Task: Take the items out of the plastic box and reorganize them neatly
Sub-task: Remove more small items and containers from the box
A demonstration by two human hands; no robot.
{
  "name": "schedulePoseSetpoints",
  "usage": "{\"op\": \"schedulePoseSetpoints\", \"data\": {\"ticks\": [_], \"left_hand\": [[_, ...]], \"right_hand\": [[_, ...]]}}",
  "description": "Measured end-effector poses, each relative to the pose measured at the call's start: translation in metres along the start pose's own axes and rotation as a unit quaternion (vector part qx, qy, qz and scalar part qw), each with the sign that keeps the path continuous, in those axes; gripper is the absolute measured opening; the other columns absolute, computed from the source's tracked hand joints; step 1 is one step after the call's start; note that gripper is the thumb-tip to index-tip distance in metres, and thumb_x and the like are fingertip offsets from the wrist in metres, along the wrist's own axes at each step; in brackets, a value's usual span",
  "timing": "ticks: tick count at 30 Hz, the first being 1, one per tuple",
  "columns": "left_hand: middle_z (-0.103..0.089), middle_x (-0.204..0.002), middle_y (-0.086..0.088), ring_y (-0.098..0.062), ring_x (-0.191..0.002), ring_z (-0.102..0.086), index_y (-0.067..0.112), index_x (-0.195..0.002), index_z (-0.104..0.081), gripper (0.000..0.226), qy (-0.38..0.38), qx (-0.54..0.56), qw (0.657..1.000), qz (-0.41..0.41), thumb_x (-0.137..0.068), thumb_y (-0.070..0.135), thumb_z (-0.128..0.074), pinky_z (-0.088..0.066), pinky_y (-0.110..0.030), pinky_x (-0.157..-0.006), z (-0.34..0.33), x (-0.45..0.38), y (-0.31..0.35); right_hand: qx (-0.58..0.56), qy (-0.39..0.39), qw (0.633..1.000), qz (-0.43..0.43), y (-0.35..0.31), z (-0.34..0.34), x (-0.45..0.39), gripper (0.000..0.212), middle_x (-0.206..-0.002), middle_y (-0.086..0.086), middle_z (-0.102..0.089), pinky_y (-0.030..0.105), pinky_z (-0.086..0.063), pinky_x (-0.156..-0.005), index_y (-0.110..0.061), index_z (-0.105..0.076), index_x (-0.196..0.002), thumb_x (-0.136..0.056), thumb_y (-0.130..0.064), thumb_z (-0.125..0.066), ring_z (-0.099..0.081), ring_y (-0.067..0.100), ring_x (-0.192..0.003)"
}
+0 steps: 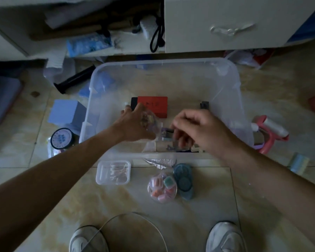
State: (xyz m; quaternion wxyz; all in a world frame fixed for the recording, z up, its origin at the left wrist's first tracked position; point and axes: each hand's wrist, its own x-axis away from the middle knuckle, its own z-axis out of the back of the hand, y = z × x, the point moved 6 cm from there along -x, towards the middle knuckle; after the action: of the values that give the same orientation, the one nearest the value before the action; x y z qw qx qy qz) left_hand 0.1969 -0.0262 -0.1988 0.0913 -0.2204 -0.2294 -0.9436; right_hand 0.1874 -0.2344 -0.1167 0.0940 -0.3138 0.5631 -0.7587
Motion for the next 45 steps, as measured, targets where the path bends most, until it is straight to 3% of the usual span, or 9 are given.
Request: {"op": "schedulePoseSetpoints", "data": {"ticks": [4,8,18,22,25,28,32,37,45], "left_hand": [[-0.042,-0.119,-0.002,-0.024,-0.116,-0.041,0.038,-0.13,-0.03,0.091,0.024,0.08,0.993,-0.081,-0.059,0.055,-0.084,-0.047,-0.046,-0.096,0.023,0.02,0.028],[-0.042,-0.126,0.004,-0.019,-0.12,-0.044,0.038,-0.135,-0.031,0.1,0.045,0.1,0.984,-0.137,-0.053,0.063,-0.082,-0.048,-0.037,-0.096,0.024,0.03,0.056],[-0.069,-0.11,-0.015,-0.03,-0.101,-0.067,0.005,-0.119,-0.061,0.052,-0.129,0.531,0.836,0.04,-0.083,0.042,-0.068,-0.056,-0.038,-0.084,0.012,0.017,0.02],[-0.06,-0.117,-0.005,-0.018,-0.099,-0.063,0.01,-0.125,-0.056,0.068,0.112,0.244,0.94,-0.21,-0.067,0.04,-0.077,-0.057,-0.027,-0.078,0.046,0.021,0.03],[-0.051,-0.123,-0.013,-0.024,-0.111,-0.052,0.006,-0.125,-0.053,0.058,0.262,-0.013,0.879,-0.398,-0.076,0.025,-0.076,-0.053,-0.026,-0.083,0.051,0.045,0.048],[-0.044,-0.131,-0.015,-0.031,-0.118,-0.048,0.017,-0.134,-0.044,0.056,0.268,-0.114,0.842,-0.453,-0.084,0.014,-0.07,-0.049,-0.035,-0.094,0.026,0.051,0.046],[-0.026,-0.144,-0.015,-0.03,-0.128,-0.038,0.024,-0.138,-0.039,0.066,0.237,-0.071,0.88,-0.406,-0.08,0.027,-0.072,-0.049,-0.042,-0.097,0.018,0.046,0.033],[-0.055,-0.13,0.003,-0.012,-0.116,-0.06,0.029,-0.144,-0.032,0.07,0.053,0.386,0.908,-0.156,-0.086,0.04,-0.069,-0.054,-0.044,-0.094,0.02,0.019,0.016],[-0.066,-0.109,-0.001,-0.02,-0.099,-0.067,0.012,-0.121,-0.057,0.053,0.112,0.373,0.906,-0.165,-0.087,0.052,-0.059,-0.06,-0.047,-0.078,0.036,0.036,0.04]], "right_hand": [[-0.04,-0.001,0.997,-0.062,0.015,0.004,-0.038,0.031,-0.11,-0.008,-0.064,0.037,-0.054,-0.089,-0.032,-0.055,-0.112,-0.09,-0.052,-0.065,-0.064,0.007,-0.097],[-0.117,-0.056,0.987,-0.098,0.022,-0.013,-0.055,0.022,-0.094,-0.002,-0.074,0.036,-0.059,-0.074,-0.028,-0.062,-0.104,-0.087,-0.038,-0.072,-0.073,0.014,-0.082],[-0.262,-0.069,0.957,-0.108,0.05,-0.005,-0.074,0.043,-0.123,0.017,-0.067,0.045,-0.053,-0.093,-0.014,-0.062,-0.129,-0.092,-0.036,-0.063,-0.064,0.031,-0.112],[-0.322,-0.105,0.939,-0.057,0.045,0.006,-0.076,0.066,-0.146,0.009,-0.05,0.062,-0.039,-0.108,-0.043,-0.048,-0.142,-0.087,-0.008,-0.054,-0.05,0.033,-0.132],[-0.449,-0.16,0.876,-0.072,0.039,0.009,-0.074,0.061,-0.148,0.022,-0.046,0.065,-0.033,-0.112,-0.027,-0.04,-0.15,-0.091,-0.018,-0.048,-0.049,0.038,-0.133],[-0.314,-0.156,0.932,-0.09,0.043,0.007,-0.08,0.048,-0.139,0.016,-0.054,0.061,-0.044,-0.105,-0.013,-0.052,-0.137,-0.095,-0.035,-0.061,-0.052,0.036,-0.13],[-0.208,-0.06,0.975,-0.052,0.052,0.002,-0.078,0.056,-0.129,0.006,-0.064,0.044,-0.057,-0.09,-0.026,-0.06,-0.131,-0.078,-0.023,-0.079,-0.062,0.029,-0.119],[-0.03,0.03,0.993,0.108,0.045,0.008,-0.07,0.066,-0.132,-0.019,-0.054,0.042,-0.056,-0.094,-0.042,-0.051,-0.134,-0.077,-0.034,-0.084,-0.054,0.011,-0.124],[-0.095,0.005,0.992,0.083,0.017,0.016,-0.049,0.059,-0.138,-0.002,-0.054,0.044,-0.057,-0.095,-0.036,-0.052,-0.138,-0.085,-0.027,-0.076,-0.054,0.024,-0.127]]}}
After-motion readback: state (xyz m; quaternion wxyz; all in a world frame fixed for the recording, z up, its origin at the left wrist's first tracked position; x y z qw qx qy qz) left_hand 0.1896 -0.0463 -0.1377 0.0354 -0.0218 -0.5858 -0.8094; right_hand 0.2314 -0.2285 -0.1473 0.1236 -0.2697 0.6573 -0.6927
